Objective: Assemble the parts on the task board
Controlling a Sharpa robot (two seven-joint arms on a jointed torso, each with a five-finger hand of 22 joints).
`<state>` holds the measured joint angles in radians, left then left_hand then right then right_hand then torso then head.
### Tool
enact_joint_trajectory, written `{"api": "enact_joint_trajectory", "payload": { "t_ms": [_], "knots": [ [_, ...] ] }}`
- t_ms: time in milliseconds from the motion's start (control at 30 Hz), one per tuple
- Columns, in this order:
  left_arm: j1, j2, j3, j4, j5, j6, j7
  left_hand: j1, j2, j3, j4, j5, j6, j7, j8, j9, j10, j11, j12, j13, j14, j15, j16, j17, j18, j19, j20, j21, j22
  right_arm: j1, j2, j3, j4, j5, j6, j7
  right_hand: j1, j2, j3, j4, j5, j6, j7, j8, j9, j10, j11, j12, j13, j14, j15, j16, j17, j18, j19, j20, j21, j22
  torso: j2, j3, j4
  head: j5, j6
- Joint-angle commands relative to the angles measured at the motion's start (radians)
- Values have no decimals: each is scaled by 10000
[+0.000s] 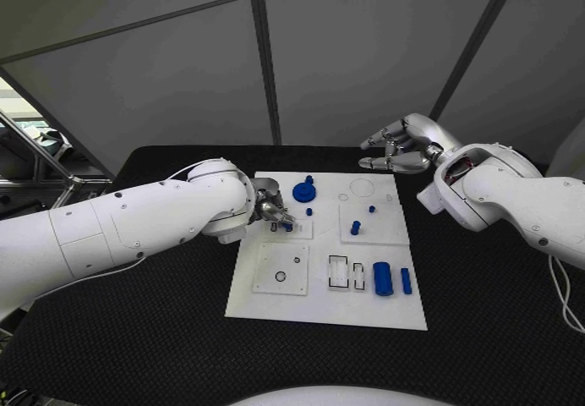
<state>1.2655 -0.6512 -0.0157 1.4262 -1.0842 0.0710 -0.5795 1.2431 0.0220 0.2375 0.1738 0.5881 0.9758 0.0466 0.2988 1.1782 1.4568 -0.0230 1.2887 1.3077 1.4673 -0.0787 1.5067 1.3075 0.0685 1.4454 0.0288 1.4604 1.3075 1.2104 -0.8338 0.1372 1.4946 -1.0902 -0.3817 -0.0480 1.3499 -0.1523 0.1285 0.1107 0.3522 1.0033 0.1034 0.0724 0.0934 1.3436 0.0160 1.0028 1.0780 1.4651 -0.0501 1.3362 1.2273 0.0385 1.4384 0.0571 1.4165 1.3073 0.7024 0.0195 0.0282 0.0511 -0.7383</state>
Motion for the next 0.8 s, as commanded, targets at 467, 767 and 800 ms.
{"api": "enact_joint_trajectory", "payload": {
  "t_ms": [467,767,800],
  "knots": [
    [-56,96,-4,-71,-519,190,85,-134,27,1553,-1479,-10,86,-8,-35,46,89,-2,34,1747,892,-40,87,2185,-230,75,18,52,683,22,14,9,1,-71,115,22,-83,4,78,8,34,49,6,-41,9,56,12,41,9,299,-48,-37,10,168,7,-2,-34,365,-9,4,5,-4,-33],
    [-69,103,-33,-47,-569,599,1,-190,0,1717,-1594,75,114,-8,-58,127,107,-6,66,1773,903,-43,126,2217,-240,100,11,77,735,22,24,8,-16,-77,146,20,-98,9,89,6,53,46,7,-47,7,57,12,40,5,300,-49,-42,7,167,12,-2,-32,369,-11,5,9,-22,-36],
    [-70,104,-36,-43,-571,648,-7,-218,-10,1756,-1615,133,125,-7,-63,148,107,-5,63,1776,902,-43,123,2215,-240,100,10,78,738,22,26,8,-20,-79,146,19,-98,9,89,6,53,46,7,-47,7,57,12,40,5,300,-49,-42,7,167,12,-2,-32,369,-11,5,9,-22,-36]
  ]
}}
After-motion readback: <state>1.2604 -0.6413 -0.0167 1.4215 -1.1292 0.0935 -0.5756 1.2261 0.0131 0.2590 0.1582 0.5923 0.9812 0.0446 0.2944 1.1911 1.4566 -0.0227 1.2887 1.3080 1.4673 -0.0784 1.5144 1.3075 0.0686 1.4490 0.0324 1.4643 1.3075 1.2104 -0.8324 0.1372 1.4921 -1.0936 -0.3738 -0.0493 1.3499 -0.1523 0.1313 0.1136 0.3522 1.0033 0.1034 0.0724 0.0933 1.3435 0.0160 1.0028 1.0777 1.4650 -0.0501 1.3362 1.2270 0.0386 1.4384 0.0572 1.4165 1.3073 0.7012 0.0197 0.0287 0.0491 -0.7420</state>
